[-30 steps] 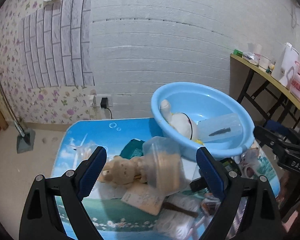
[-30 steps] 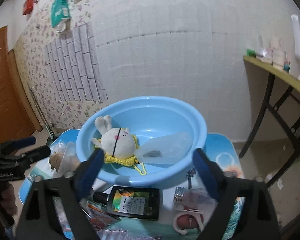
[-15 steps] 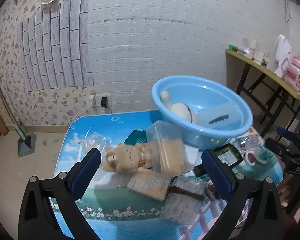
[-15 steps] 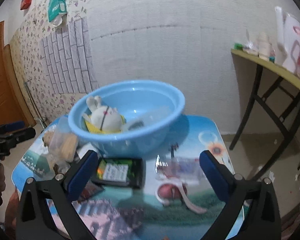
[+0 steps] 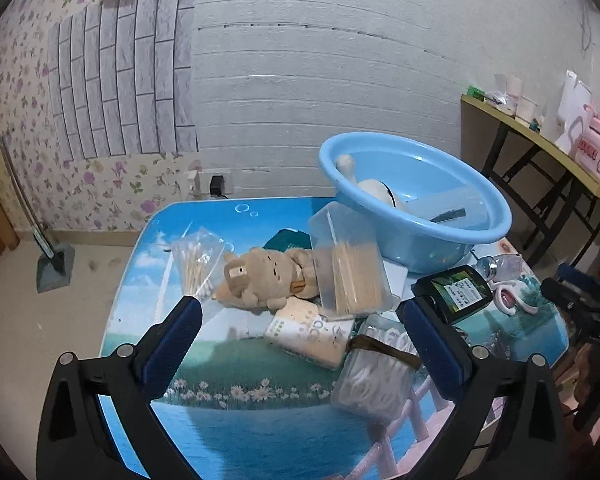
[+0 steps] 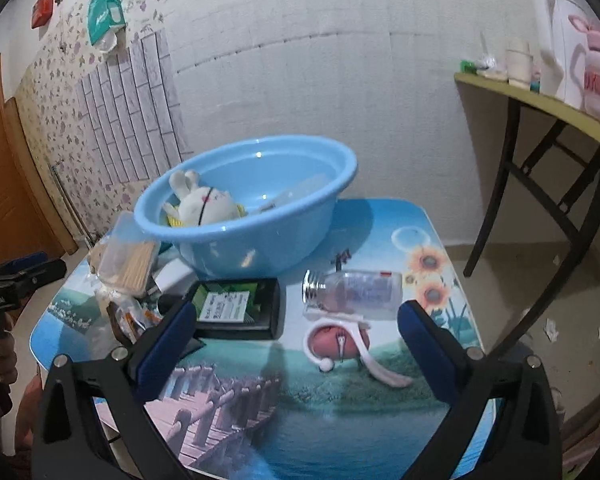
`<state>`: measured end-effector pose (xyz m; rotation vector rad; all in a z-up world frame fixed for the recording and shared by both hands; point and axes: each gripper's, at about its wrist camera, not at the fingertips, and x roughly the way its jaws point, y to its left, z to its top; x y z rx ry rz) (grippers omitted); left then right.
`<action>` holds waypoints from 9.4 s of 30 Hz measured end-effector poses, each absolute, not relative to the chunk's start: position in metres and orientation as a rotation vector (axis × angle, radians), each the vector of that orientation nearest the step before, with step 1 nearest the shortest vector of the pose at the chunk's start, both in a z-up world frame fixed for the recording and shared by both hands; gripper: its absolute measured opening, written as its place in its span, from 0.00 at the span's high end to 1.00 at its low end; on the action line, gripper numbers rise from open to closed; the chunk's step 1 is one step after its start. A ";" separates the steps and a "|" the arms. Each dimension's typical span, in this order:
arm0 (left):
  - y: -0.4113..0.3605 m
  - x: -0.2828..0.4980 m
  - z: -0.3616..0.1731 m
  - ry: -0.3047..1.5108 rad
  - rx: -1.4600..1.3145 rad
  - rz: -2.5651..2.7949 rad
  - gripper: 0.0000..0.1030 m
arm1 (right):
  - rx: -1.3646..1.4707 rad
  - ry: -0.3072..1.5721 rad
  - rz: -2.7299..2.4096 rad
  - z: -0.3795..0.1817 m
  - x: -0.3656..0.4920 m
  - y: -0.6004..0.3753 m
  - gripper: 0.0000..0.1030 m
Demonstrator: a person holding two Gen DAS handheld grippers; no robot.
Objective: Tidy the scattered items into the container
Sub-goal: 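Withdraw both tools from the basin back over the table, then grasp the bag of white hair ties with the left tool while the right tool grasps the white plastic hook, then lift and carry the hair-tie bag and the hook toward the blue basin, then lower both items into the basin and open both tools, then withdraw both tools from the basin back over the table, then grasp the orange snack packet with the right tool while the left tool approaches the tissue pack, then close the left tool on the white tissue pack while the right tool lifts the snack packet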
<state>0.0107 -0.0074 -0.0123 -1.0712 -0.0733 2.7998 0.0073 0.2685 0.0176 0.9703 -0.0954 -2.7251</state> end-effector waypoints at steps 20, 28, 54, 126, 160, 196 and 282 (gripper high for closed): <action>-0.007 0.020 -0.043 -0.007 -1.150 2.761 0.01 | 1.115 -0.144 -2.707 -0.013 0.009 0.285 0.12; 0.021 0.024 -0.062 0.073 -1.164 2.637 0.01 | 1.141 -0.109 -2.705 -0.021 0.003 0.284 0.17; 0.045 0.025 -0.081 0.208 -1.163 2.527 0.45 | 1.245 0.076 -2.682 -0.043 -0.025 0.273 0.52; 0.027 0.007 0.010 0.014 -0.998 2.649 0.44 | 0.814 0.050 -2.538 0.050 0.017 0.216 0.51; 0.093 -0.127 -0.007 0.060 -1.028 2.553 0.34 | 0.940 0.048 -2.553 0.022 -0.131 0.208 0.51; 0.023 -0.020 0.004 0.020 -1.026 2.718 0.25 | 0.967 -0.004 -2.628 0.031 -0.039 0.240 0.46; 0.020 0.009 -0.072 0.176 -1.227 2.509 0.37 | 1.154 -0.041 -2.224 -0.028 0.023 0.167 0.85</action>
